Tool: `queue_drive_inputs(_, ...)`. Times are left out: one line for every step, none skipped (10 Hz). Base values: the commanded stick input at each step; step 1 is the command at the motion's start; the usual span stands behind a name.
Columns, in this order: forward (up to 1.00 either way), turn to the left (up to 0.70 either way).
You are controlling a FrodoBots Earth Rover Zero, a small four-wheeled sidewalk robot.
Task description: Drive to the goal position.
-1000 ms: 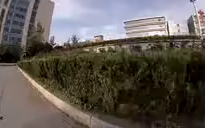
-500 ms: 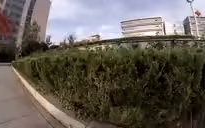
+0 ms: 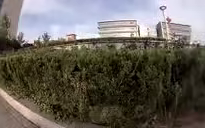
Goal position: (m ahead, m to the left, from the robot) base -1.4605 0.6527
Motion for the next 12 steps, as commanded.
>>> queue_drive_inputs(0.70,-0.14)
queue_drive_inputs(0.70,-0.14)
queue_drive_inputs(0.70,-0.14)
queue_drive_inputs(0.70,-0.14)
queue_drive_inputs(0.70,-0.14)
queue_drive_inputs(0.48,-0.15)
queue_drive_inputs(0.03,-0.34)
queue_drive_inputs(0.00,-0.70)
queue_drive_inputs(0.00,-0.70)
queue_drive_inputs(0.00,-0.70)
queue_drive_inputs(0.00,-0.70)
queue_drive_inputs(0.00,-0.70)
